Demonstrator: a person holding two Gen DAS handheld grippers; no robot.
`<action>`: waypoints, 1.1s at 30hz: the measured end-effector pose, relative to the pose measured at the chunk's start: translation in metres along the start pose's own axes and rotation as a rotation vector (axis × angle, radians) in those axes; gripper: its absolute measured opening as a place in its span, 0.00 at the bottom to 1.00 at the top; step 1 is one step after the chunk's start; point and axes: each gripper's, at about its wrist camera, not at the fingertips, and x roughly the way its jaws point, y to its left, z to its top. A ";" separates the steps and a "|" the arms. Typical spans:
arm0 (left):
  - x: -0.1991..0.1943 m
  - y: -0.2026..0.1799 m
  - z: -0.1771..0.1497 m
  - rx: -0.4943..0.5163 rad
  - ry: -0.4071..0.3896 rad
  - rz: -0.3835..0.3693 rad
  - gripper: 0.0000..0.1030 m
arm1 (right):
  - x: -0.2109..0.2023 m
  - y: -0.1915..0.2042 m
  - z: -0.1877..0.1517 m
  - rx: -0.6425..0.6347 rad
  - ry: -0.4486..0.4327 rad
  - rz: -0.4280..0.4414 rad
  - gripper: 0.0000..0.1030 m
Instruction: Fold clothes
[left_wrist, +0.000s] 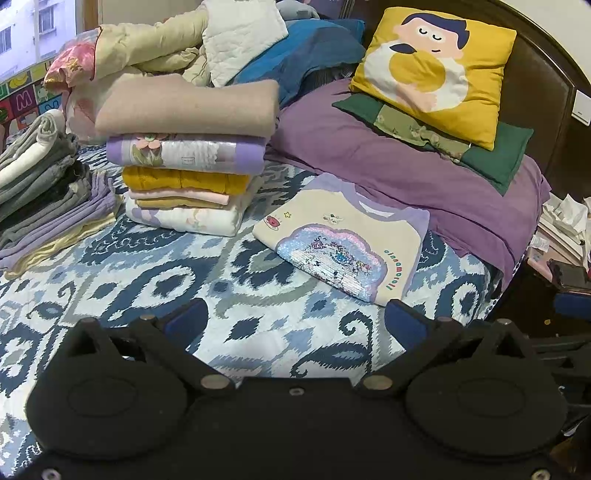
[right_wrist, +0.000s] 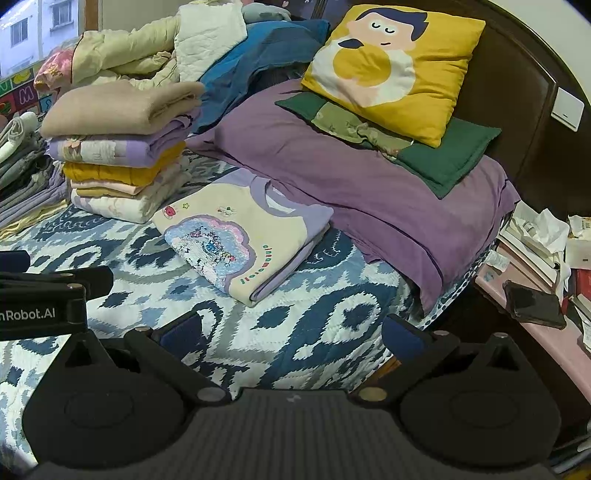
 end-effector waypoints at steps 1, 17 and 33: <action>0.000 0.000 0.000 0.000 0.000 0.000 1.00 | 0.000 0.000 0.000 -0.001 0.000 0.000 1.00; 0.000 -0.003 -0.001 0.010 -0.008 -0.010 1.00 | 0.001 0.000 -0.002 0.012 -0.004 -0.002 1.00; 0.012 0.005 -0.005 -0.033 -0.072 -0.042 1.00 | 0.022 -0.020 -0.005 0.103 -0.014 0.098 1.00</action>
